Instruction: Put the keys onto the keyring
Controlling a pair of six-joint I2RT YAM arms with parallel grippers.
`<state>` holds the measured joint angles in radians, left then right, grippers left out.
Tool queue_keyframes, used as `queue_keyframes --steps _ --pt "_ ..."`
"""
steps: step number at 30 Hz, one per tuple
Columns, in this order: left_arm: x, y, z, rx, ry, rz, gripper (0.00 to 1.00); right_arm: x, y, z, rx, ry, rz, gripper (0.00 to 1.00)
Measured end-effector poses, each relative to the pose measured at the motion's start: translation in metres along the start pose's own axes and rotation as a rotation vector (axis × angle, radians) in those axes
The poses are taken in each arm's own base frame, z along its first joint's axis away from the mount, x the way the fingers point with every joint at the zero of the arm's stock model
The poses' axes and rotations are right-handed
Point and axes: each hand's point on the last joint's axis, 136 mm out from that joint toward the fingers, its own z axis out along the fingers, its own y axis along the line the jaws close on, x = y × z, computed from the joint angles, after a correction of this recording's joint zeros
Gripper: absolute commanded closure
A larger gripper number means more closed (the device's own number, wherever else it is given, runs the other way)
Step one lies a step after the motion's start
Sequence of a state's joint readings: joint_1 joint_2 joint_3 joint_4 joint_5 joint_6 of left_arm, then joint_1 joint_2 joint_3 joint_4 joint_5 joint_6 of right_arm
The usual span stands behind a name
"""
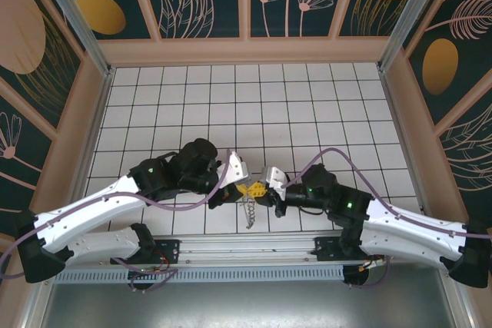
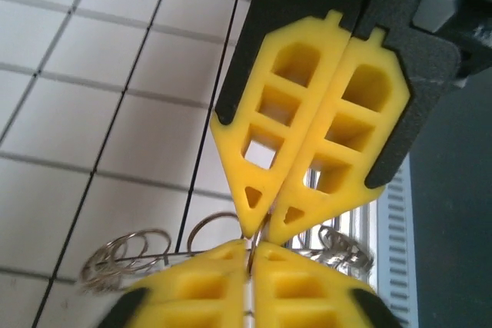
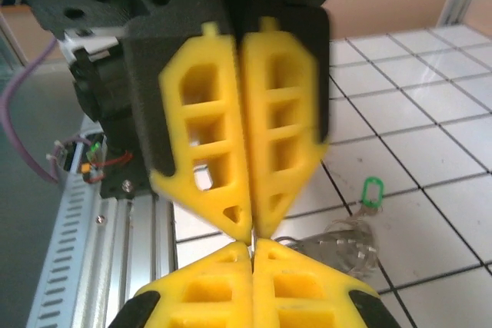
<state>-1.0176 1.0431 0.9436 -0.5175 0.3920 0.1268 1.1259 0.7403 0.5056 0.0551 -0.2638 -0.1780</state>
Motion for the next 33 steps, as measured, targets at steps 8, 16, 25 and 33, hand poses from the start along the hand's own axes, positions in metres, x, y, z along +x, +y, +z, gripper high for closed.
queue_keyframes --steps 8,16,25,33 --pt "-0.016 -0.019 -0.014 0.065 -0.218 -0.007 0.52 -0.031 0.011 -0.024 -0.022 -0.198 -0.033 1.0" --pt "-0.031 -0.026 -0.022 0.101 -0.346 -0.011 0.59 -0.043 0.018 -0.029 -0.063 -0.326 -0.029 1.0" --pt "-0.045 -0.032 -0.028 0.137 -0.418 0.002 0.72 -0.047 0.024 -0.032 -0.096 -0.416 -0.012 1.0" --pt "-0.044 -0.033 -0.028 0.145 -0.427 0.007 0.76 -0.055 0.026 -0.039 -0.109 -0.485 -0.009 1.0"
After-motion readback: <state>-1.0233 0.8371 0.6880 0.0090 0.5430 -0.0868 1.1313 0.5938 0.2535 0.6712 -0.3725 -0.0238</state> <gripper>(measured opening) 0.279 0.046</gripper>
